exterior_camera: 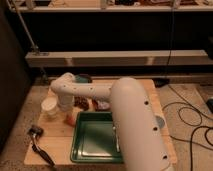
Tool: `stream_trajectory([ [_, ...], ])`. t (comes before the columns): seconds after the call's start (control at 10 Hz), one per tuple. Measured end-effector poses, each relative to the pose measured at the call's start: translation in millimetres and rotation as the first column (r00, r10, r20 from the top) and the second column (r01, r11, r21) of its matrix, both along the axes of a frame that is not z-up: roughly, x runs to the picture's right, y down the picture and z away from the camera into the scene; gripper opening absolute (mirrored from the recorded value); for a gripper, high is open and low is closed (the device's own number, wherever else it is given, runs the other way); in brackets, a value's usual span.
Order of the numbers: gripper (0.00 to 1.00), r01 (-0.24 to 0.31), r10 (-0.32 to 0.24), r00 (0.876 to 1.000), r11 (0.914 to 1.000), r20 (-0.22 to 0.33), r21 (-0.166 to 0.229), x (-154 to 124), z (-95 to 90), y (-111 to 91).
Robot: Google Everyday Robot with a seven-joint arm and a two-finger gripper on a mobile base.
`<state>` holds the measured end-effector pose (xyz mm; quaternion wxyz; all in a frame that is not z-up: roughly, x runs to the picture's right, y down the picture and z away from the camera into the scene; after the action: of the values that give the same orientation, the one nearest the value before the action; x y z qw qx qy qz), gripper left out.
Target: Place pepper in purple bowl
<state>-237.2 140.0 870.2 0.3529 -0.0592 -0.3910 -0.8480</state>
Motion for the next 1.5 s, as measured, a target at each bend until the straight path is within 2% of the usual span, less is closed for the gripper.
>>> stream_trajectory([
  [0.2, 0.0, -0.003, 0.005, 0.997, 0.9996, 0.076, -0.028, 6.6, -24.3, -25.6],
  [0.3, 0.0, -0.028, 0.031, 0.992, 0.9993, 0.124, -0.026, 14.1, -47.5, -52.6],
  [0.5, 0.0, -0.023, 0.026, 0.991, 0.9994, 0.129, -0.027, 12.0, -49.7, -52.2],
  [0.8, 0.0, -0.025, 0.028, 0.991, 0.9993, 0.13, -0.027, 13.0, -49.8, -52.0],
  [0.9, 0.0, -0.02, 0.023, 0.991, 0.9996, 0.131, -0.017, 11.7, -50.3, -53.7],
  [1.1, 0.0, -0.021, 0.018, 0.989, 0.9996, 0.147, 0.018, 1.0, -46.8, -69.9],
  [1.3, 0.0, -0.044, 0.034, 0.981, 0.9979, 0.19, 0.047, -9.3, -32.1, -98.6],
  [1.5, 0.0, -0.109, 0.089, 0.965, 0.9917, 0.248, 0.068, -15.5, -4.9, -140.3],
])
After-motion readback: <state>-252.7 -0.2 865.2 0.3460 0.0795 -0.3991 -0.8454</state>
